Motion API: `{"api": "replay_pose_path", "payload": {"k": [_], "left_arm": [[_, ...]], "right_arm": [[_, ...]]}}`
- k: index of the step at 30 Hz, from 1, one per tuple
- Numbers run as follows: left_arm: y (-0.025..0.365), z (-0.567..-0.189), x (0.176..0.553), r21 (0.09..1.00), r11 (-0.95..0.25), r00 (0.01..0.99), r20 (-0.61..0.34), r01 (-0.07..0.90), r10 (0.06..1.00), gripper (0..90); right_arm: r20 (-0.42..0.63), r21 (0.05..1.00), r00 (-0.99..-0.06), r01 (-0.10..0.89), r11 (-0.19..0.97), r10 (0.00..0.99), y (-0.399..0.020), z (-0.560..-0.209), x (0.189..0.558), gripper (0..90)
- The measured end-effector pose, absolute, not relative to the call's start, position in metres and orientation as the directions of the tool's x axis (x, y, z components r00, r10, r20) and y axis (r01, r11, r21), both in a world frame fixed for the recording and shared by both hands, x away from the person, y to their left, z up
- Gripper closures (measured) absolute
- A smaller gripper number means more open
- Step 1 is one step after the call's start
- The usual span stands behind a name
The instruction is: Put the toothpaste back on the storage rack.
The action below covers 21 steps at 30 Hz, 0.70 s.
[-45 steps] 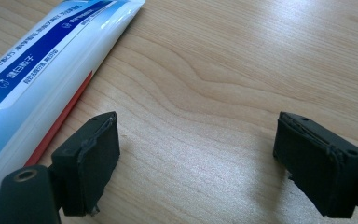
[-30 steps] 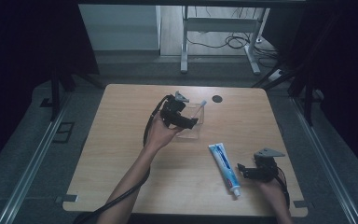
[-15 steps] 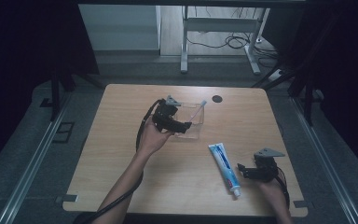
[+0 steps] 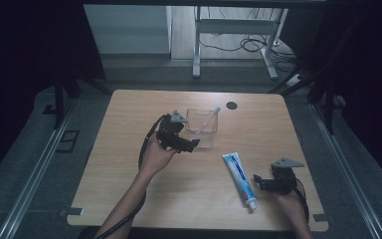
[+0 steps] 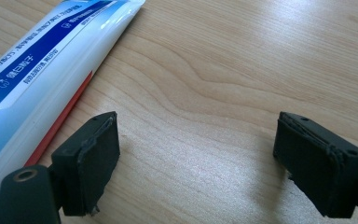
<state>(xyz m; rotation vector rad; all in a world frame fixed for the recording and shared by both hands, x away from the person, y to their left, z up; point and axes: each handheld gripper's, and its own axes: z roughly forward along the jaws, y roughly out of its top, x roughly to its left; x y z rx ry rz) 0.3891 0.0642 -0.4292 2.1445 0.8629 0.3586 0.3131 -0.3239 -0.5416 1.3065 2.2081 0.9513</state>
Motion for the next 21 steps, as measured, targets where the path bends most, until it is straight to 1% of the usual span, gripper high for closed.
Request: {"api": "replay_pose_path", "payload": {"k": [9, 21], "left_arm": [[0.076, -0.446, 0.376, 0.74, -0.485, 0.729, -0.01, 0.466, 0.685, 5.9], [0.095, -0.476, 0.36, 0.736, -0.463, 0.709, -0.032, 0.493, 0.705, 3.0]], "right_arm": [[0.001, 0.727, -0.481, 0.603, 0.33, 0.876, -0.324, -0.542, 0.313, 14.0], [0.0, 0.727, -0.483, 0.601, 0.332, 0.876, -0.324, -0.542, 0.313, 14.0]]}}
